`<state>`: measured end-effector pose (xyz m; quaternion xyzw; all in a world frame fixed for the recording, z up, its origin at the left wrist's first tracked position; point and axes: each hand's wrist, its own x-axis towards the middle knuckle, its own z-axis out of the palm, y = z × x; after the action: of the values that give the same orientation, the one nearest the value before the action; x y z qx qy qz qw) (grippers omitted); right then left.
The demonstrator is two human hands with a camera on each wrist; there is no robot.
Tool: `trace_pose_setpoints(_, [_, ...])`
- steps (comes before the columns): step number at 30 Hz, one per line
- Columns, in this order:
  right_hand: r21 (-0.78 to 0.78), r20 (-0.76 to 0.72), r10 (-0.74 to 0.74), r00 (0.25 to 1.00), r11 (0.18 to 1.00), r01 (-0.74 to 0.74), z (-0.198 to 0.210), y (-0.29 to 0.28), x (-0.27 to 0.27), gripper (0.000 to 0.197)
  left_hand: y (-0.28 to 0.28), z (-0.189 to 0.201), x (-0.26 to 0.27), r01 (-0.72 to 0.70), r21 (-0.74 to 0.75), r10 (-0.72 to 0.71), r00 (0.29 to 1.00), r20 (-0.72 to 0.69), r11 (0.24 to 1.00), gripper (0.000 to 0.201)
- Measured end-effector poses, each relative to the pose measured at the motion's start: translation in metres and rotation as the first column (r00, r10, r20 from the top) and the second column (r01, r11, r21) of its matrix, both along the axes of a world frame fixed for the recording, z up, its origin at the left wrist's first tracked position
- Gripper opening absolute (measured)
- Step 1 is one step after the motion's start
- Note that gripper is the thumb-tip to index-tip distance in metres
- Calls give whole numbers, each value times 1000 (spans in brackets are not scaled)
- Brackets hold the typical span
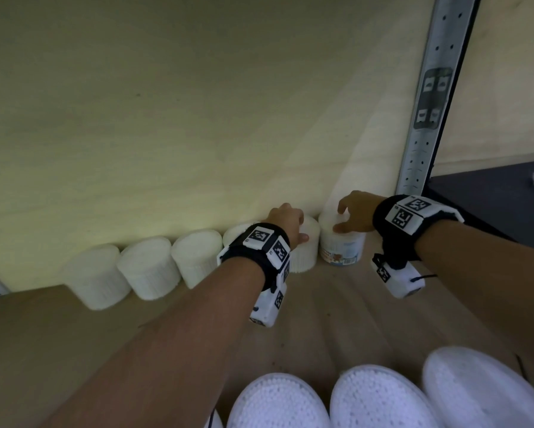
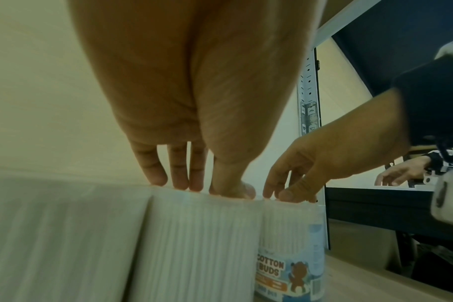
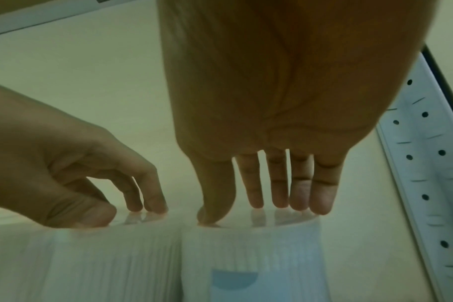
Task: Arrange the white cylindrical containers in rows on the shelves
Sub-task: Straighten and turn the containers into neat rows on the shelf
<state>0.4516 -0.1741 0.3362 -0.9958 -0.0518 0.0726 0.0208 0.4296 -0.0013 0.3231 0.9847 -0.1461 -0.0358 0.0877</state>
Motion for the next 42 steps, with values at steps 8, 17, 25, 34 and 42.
trace_pose_setpoints(8, [-12,-51,65,997,998,-66,6,-2,-3,55,0,-1,0,-9,-14,9,1000,-3,1000,42])
trace_pose_setpoints(17, [60,-33,83,996,995,-81,11,-1,-5,48,0,-2,0,-10,-25,10,1000,1,1000,43])
trace_pose_setpoints(25, [-14,-17,-6,1000,1000,5,1,5,-2,67,0,-2,-1,-8,-18,8,1000,-4,1000,43])
trace_pose_setpoints(34, [-55,-72,81,994,995,-85,8,0,-4,61,0,-1,-1,-9,-30,9,1000,-6,1000,44])
trace_pose_setpoints(42, [-74,-75,113,991,990,-119,8,1,-4,59,0,0,-1,-12,-21,12,1000,3,1000,45])
